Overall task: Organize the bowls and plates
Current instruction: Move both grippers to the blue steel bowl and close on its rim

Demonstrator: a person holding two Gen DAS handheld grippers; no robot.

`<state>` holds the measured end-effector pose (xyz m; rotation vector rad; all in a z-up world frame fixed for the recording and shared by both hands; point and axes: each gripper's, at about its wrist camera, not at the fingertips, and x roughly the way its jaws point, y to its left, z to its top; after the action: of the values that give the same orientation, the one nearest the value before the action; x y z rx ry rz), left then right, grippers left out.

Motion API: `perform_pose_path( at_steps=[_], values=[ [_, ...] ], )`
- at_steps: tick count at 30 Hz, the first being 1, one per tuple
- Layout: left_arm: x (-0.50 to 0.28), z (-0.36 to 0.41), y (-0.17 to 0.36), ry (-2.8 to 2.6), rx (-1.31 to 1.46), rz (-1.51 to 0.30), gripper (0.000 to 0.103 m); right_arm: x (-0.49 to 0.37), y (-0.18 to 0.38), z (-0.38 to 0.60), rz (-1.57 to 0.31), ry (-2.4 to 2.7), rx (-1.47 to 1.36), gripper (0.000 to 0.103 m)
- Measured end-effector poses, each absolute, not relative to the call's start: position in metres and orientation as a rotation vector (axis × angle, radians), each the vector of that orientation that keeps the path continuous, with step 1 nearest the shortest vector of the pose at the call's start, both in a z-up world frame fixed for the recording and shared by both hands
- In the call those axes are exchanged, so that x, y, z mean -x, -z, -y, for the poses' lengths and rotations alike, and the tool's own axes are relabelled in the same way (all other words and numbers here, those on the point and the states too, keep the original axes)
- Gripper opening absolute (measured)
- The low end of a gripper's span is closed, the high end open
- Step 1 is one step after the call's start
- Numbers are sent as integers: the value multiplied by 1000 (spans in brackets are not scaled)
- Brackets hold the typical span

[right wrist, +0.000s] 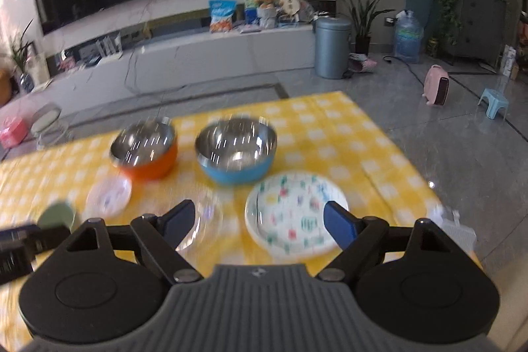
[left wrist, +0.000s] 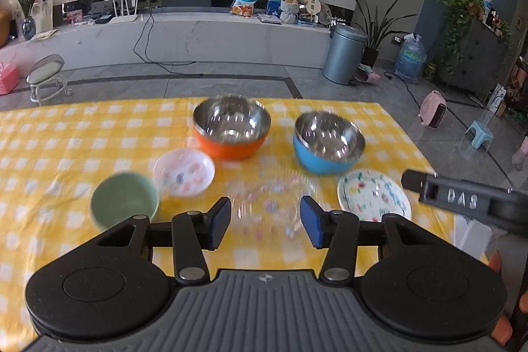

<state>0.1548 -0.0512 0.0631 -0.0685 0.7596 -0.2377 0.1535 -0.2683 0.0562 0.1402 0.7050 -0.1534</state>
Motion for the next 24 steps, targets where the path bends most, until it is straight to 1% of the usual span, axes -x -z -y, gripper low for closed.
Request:
perform_pose_path(
  at_steps=[1, 3, 4, 8, 10, 11, 13, 15, 18, 19, 24],
  values=[
    [-165, 54, -62, 239, 77, -757, 57, -166, -57, 270, -701, 157, -151, 82],
    [-184, 56, -58, 249, 118, -761, 52, -191, -56, 273, -707, 160, -169, 79],
    [-193, 55, -56, 260, 146, -767, 51, -202, -53, 275, -710, 159, -182, 76],
    [-233, 61, -45, 280, 205, -785, 50, -247, -37, 288, -749, 174, -231, 70],
    [-253, 66, -40, 292, 227, -807, 49, -265, -28, 293, -769, 178, -254, 65],
    [-261, 70, -37, 301, 230, -816, 47, -274, -23, 294, -778, 180, -261, 65],
    [-275, 78, -28, 312, 229, -835, 44, -289, -12, 296, -802, 190, -256, 58],
    [-287, 87, -19, 313, 231, -855, 43, -301, -1, 300, -828, 195, -263, 52],
    [-301, 95, -8, 331, 256, -885, 43, -312, 16, 309, -862, 195, -295, 45],
    [-306, 97, -6, 331, 258, -895, 43, -314, 21, 311, -870, 191, -300, 41],
    [-325, 109, 10, 313, 238, -919, 37, -324, 38, 321, -900, 170, -343, 35]
  ],
)
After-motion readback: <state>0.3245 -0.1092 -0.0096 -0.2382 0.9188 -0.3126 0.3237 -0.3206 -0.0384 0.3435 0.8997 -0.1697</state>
